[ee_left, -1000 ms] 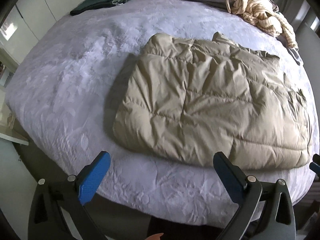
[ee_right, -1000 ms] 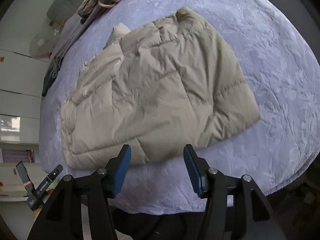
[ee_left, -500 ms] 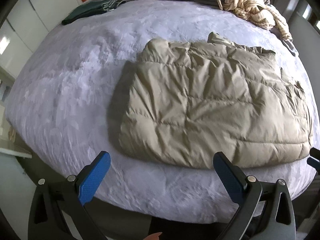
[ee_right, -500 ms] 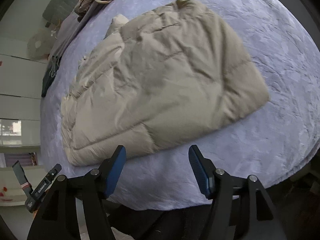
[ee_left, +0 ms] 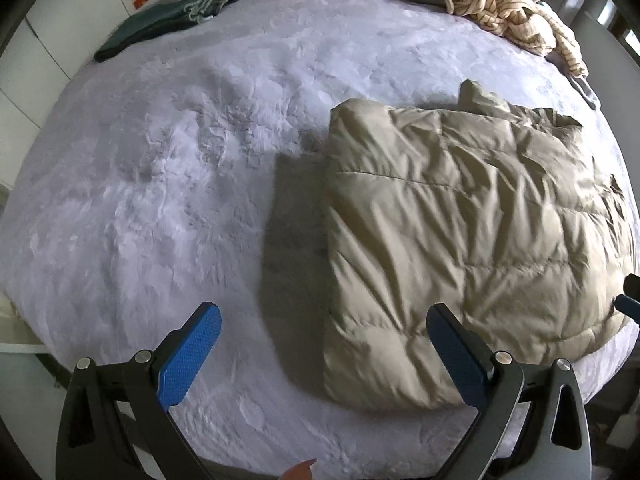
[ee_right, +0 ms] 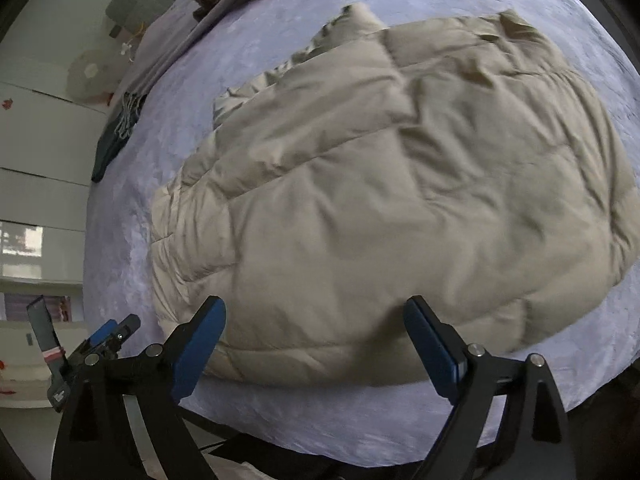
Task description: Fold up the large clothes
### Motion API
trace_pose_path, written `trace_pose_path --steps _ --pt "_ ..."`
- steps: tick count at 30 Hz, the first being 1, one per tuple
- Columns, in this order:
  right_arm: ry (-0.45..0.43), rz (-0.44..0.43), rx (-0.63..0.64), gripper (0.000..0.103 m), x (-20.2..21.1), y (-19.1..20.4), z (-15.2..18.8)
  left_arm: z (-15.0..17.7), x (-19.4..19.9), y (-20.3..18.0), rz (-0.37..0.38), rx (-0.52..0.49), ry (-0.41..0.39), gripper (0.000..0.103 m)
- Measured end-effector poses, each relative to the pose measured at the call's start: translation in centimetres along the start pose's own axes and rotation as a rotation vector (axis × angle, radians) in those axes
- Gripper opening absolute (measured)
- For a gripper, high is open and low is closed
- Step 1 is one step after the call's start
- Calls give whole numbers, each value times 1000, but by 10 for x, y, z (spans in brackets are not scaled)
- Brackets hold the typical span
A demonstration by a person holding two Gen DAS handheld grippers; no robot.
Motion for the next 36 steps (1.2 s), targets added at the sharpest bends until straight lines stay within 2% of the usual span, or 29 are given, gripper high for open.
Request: trace_pose_path --steps 5,8,12,16,20,23,26,32,36 --pt "-9 -8 5 93 -3 25 1 -8 -21 10 17 -23 35 103" --pt "-2 -17 0 93 -4 34 2 -8 -31 7 83 -23 69 103" --pt "75 -10 14 93 -13 35 4 -10 -42 2 128 -14 85 103" --pt "97 -4 17 93 -19 33 1 -10 -48 2 191 21 97 103" --pt "105 17 41 93 -22 32 -6 -21 -51 10 314 35 91 103" --pt "123 27 46 93 -27 29 -8 -26 -63 23 379 60 123 103" --pt "140 38 43 93 -35 28 -9 -23 -78 28 480 92 183 103" --pt "153 63 52 93 -44 29 -10 -10 -102 10 722 128 296 103" --pt "161 68 50 93 -48 30 -10 -20 -123 -14 785 106 332 103"
Point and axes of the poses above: each gripper's, at about its wrist camera, not at the fingertips, and x roughly against the way its jaws point, y to its left, z to its underside, the point moved 7 cm from there along -x, roughly the way its jaws point, and after that the axes turned 11 degrees about z, right-handed, at the moved point
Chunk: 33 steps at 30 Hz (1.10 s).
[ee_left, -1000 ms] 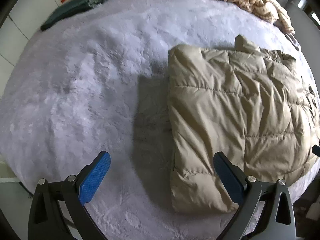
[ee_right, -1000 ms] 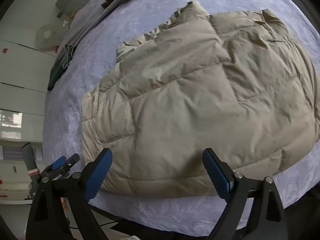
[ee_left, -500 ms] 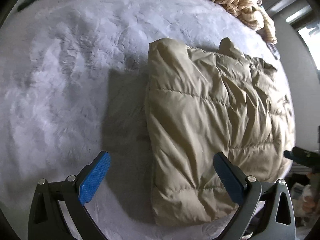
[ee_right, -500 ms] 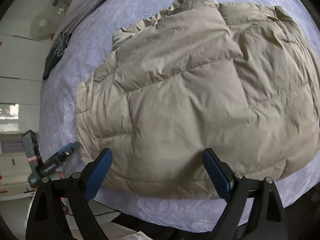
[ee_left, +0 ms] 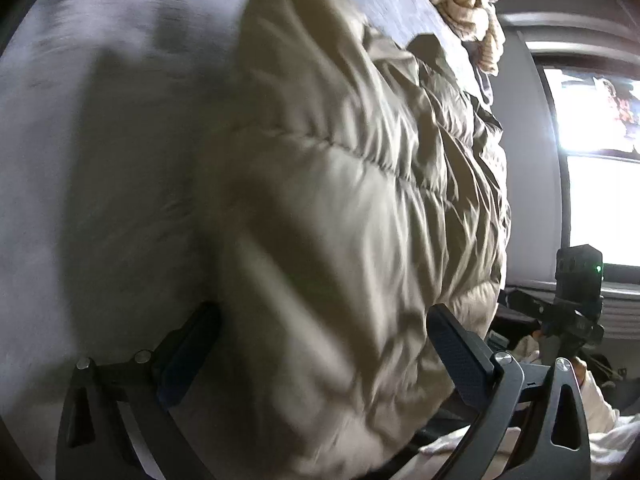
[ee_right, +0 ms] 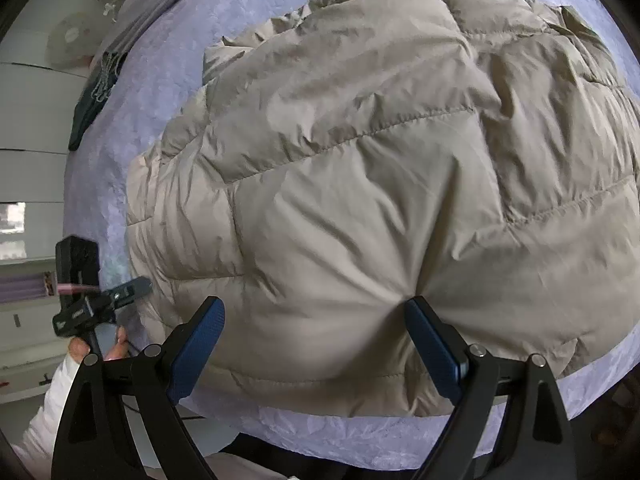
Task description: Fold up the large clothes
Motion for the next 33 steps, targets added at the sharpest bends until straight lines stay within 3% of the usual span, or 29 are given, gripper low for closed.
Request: trace_pose_path --steps 6,7,8,10,12,14,16,22,27,33 --pt "17 6 2 93 -1 0 -2 -14 -27 -7 20 -51 64 103" --pt "21 7 7 93 0 1 -1 -12 -29 -9 19 -67 67 96" --pt "24 7 17 93 2 3 -1 -10 -30 -12 24 -85 74 71" --pt "15 16 47 93 10 4 -2 -7 -34 -20 81 -73 90 42" --pt "-24 36 63 93 21 0 -6 -4 -29 -31 84 -84 71 33" --pt "-88 42 54 83 32 -6 -14 -1 -22 -43 76 -90 54 26" --pt "-139 44 45 26 38 -11 -25 3 -12 -59 87 -85 31 26" --pt "-266 12 -3 16 29 -22 -72 20 12 -135 46 -130 -34 26" --pt "-258 -59 -53 12 -13 -28 -109 28 2 -200 -18 -165 -49 26" --pt "-215 -142 -83 6 -41 -41 -120 23 -37 -260 -79 -175 -36 26"
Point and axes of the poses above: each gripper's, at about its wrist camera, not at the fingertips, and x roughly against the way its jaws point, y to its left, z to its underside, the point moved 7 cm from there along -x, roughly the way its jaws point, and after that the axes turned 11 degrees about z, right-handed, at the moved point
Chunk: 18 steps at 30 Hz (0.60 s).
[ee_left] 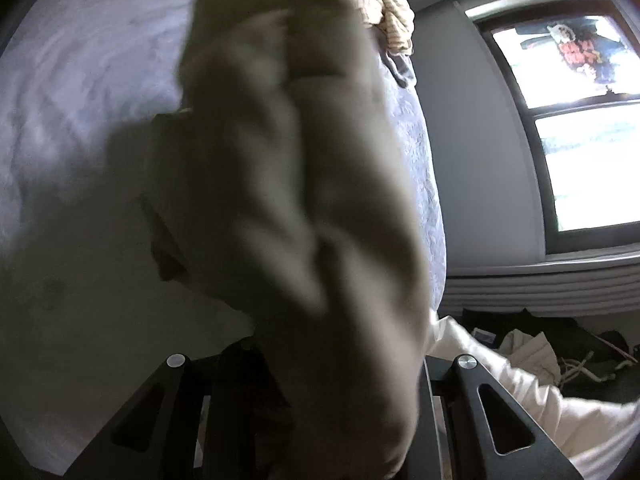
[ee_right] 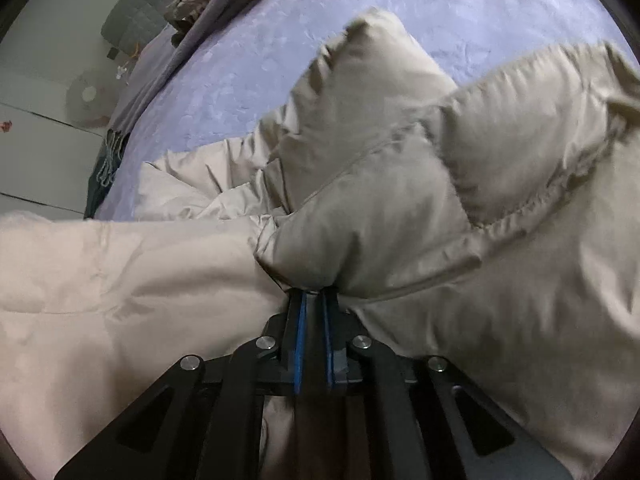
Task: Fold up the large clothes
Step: 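Lift the folded coat off the bed with both tools and carry it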
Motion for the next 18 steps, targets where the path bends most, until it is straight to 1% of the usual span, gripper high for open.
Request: trace_pose_path --steps 3,6,9,11,14,15,17,18 --pt "23 -38 -19 4 -5 -9 0 -10 -23 -27 -59 -18 13 26" --pt "71 -87 -35 4 -2 -15 0 -14 -36 -48 -75 -25 29 26" --pt "81 -119 -53 5 22 -29 2 -16 -48 -64 -89 -47 49 26" --pt "71 -121 -60 5 47 -47 12 -20 -62 -75 -99 -54 61 26" --pt "84 -182 -109 6 77 -74 48 -17 -68 -77 -114 -53 79 26" --pt "98 -219 -134 6 84 -81 66 -21 -76 -78 -118 -53 84 26" --pt "126 -280 -161 6 88 -85 99 -31 -92 -81 -130 -56 97 26" --pt "143 -296 -158 6 85 -84 114 -35 -97 -85 -140 -60 108 26"
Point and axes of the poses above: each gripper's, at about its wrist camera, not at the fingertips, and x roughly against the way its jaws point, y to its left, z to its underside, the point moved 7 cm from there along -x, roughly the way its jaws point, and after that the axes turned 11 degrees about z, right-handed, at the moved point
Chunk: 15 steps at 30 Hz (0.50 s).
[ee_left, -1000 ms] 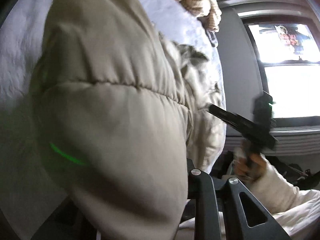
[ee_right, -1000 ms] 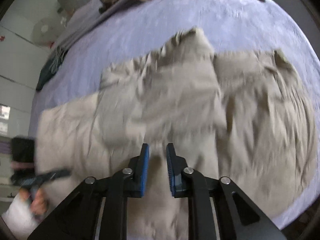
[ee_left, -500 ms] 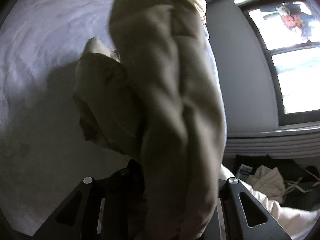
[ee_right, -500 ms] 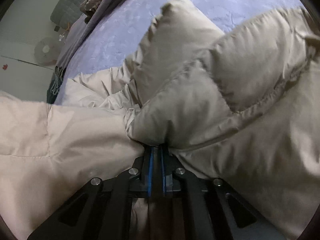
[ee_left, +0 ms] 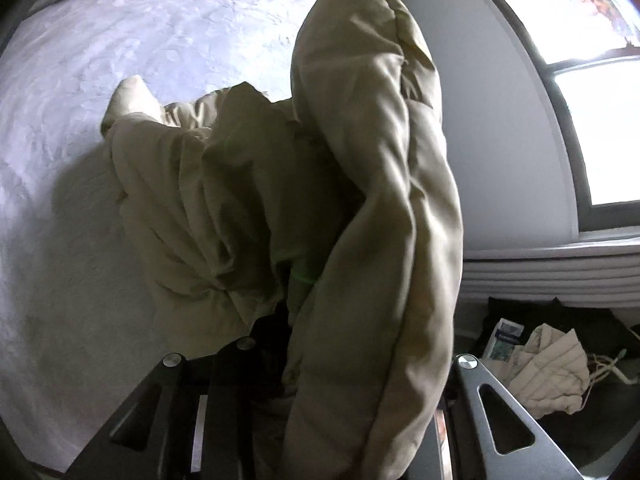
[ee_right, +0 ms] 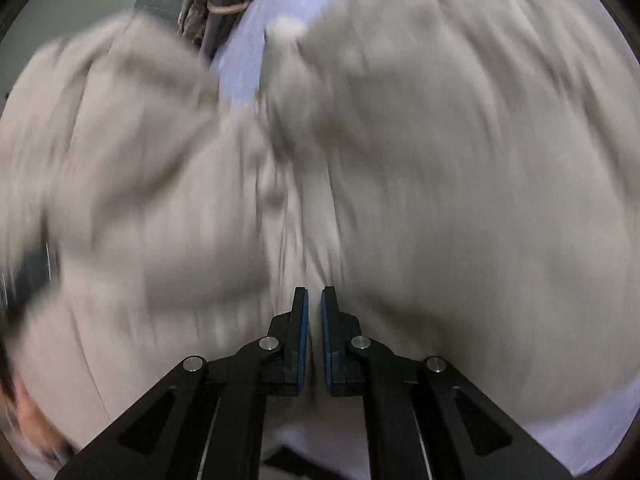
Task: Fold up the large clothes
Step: 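Lift the folded coat off the bed with both tools and carry it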
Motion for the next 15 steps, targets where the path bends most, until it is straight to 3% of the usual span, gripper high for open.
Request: trace_pose_path --steps 3,5,6,7,8,9,13,15 --pt "32 41 39 4 -22 -2 23 -10 -21 -14 -39 -19 41 27" --pt "41 58 34 1 -32 -5 23 -15 -41 -25 -41 -31 68 36" --pt "52 39 7 1 -32 -8 22 -17 -50 -29 -38 -39 80 36" --pt "55 15 -13 1 -28 -11 21 -20 -60 -35 -25 -58 101 43" --pt "50 4 -19 1 -22 -14 20 -21 -65 -39 3 -72 118 62" --pt "40 -5 -24 1 -14 -19 21 -23 -73 -45 50 -90 142 67" --pt "-26 -8 -62 2 30 -48 25 -32 -101 -56 174 -157 182 71" --pt "-74 25 -94 2 55 -66 28 -33 -110 -47 210 -156 182 82"
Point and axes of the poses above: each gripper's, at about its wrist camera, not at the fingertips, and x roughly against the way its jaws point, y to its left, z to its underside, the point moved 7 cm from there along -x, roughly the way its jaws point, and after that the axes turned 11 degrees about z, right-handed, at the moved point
